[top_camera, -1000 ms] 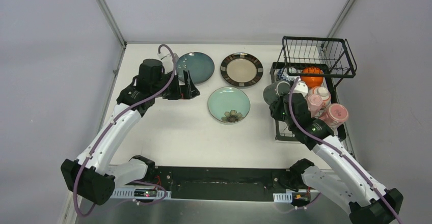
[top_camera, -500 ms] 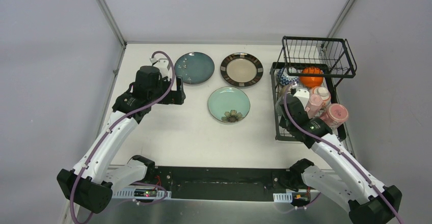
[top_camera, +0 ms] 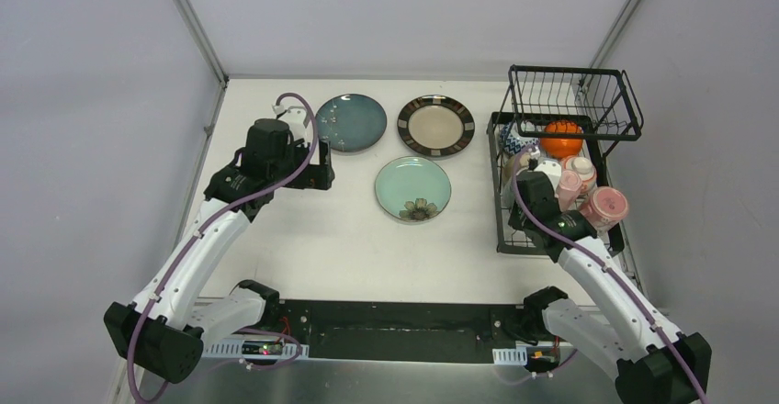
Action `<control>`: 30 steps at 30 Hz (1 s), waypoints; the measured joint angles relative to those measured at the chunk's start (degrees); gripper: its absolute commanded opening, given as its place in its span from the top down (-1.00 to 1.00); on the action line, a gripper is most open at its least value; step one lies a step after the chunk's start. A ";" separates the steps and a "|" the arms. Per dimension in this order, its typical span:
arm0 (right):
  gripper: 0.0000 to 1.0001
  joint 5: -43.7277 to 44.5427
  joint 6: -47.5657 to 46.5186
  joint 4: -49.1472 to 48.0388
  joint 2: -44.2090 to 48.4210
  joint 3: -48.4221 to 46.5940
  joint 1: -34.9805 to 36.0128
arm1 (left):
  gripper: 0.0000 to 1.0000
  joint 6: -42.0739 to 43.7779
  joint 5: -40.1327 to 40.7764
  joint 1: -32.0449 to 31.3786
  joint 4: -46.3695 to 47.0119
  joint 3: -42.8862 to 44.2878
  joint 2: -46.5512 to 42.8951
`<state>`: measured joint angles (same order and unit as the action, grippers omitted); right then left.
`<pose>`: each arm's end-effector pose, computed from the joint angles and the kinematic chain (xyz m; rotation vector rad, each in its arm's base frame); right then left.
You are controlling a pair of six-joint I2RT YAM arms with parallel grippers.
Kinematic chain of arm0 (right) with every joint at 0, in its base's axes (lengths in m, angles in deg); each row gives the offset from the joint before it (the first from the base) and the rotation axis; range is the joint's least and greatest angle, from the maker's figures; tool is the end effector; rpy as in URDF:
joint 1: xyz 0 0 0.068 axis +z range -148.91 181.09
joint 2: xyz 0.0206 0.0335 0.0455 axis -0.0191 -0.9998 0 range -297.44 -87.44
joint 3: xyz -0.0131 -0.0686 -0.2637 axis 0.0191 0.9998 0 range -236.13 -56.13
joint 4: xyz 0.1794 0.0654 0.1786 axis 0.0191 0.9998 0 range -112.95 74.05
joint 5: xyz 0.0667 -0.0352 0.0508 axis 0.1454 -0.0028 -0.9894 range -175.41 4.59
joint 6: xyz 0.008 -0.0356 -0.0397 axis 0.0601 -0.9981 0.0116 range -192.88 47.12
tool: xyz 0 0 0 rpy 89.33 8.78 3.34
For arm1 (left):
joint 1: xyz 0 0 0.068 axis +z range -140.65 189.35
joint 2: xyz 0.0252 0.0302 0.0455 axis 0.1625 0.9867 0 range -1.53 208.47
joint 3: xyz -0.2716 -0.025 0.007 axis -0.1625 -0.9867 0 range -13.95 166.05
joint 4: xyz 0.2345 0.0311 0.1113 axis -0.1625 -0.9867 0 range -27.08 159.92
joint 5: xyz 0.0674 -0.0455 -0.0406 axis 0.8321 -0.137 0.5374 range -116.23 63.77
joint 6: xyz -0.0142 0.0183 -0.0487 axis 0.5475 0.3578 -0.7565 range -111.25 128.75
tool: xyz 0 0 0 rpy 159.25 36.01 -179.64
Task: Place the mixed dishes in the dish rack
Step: Turn the cup upside down in the dish rack.
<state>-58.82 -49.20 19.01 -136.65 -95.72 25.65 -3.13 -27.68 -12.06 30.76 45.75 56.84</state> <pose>0.1565 0.0539 0.2486 0.1753 2.3470 -0.1720 0.1966 -0.0781 0.3368 0.2010 2.2439 -0.3434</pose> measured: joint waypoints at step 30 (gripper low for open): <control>1.00 -13.51 1.88 -5.33 -6.78 4.70 -12.79 | -0.98 0.74 -0.28 0.00 -0.31 -0.02 0.85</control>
<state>-72.33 -47.32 13.67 -143.43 -91.02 12.86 -2.39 -27.97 -12.06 30.45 45.73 57.69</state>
